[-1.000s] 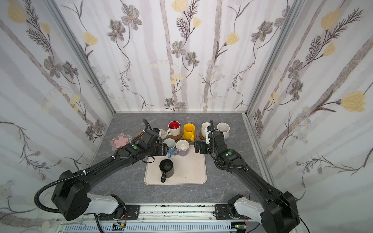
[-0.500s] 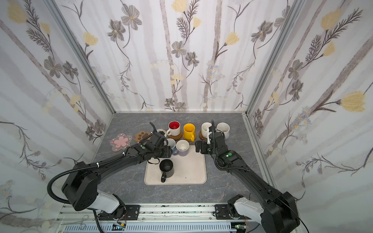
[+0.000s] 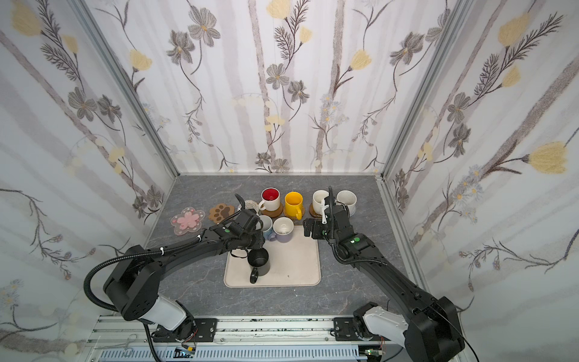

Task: Place cups on coasters
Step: Pick up the cup from the tray.

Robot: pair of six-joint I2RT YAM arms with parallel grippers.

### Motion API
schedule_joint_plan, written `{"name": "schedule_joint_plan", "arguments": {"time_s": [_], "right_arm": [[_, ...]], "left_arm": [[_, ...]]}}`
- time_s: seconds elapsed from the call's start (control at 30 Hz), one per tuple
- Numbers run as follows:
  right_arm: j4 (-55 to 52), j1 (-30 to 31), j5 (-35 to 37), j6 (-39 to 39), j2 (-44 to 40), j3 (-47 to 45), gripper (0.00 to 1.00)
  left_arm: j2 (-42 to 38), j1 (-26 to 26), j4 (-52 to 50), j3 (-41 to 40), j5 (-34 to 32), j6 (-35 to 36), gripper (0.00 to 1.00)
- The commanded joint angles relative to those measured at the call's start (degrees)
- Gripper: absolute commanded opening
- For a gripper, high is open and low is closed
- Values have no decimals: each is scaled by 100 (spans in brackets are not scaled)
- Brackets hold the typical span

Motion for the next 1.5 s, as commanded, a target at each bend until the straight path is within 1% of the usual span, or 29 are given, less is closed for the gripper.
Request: {"name": "schedule_joint_plan", "arguments": {"time_s": [0.0, 0.07, 0.17, 0.2, 0.33, 0.47, 0.57, 0.73, 1.0, 1.2, 1.33, 1.47], "right_arm": [[243, -1, -43, -29, 1, 2, 97], [242, -6, -56, -37, 1, 4, 97], [252, 0, -69, -38, 18, 14, 97], [257, -3, -76, -46, 27, 18, 97], [258, -4, -104, -53, 71, 50, 97], [241, -3, -95, -73, 106, 62, 97], [235, -6, -88, -90, 116, 61, 97], [197, -11, -69, -125, 124, 91, 97], [190, -21, -95, -139, 176, 131, 97], [182, -18, -139, -150, 194, 156, 97], [151, -20, -166, -193, 227, 215, 96], [130, -16, -214, -236, 302, 326, 96]], "left_arm": [[-68, 96, 97, -70, -144, -1, 32], [-123, 160, 106, -108, -148, 23, 28], [-149, 222, 114, -126, -146, 43, 27], [-133, 224, 123, -112, -138, 57, 28], [-37, 224, 191, -60, -48, 103, 41], [92, 229, 270, -25, -23, 174, 42], [187, 221, 330, -8, 29, 194, 37], [202, 224, 391, -9, 82, 242, 20], [-42, 246, 387, -13, 119, 297, 0], [-570, 511, 356, -73, 4, 344, 0], [-845, 886, 326, -28, -14, 418, 0], [-874, 1224, 274, 175, -3, 520, 0]]}}
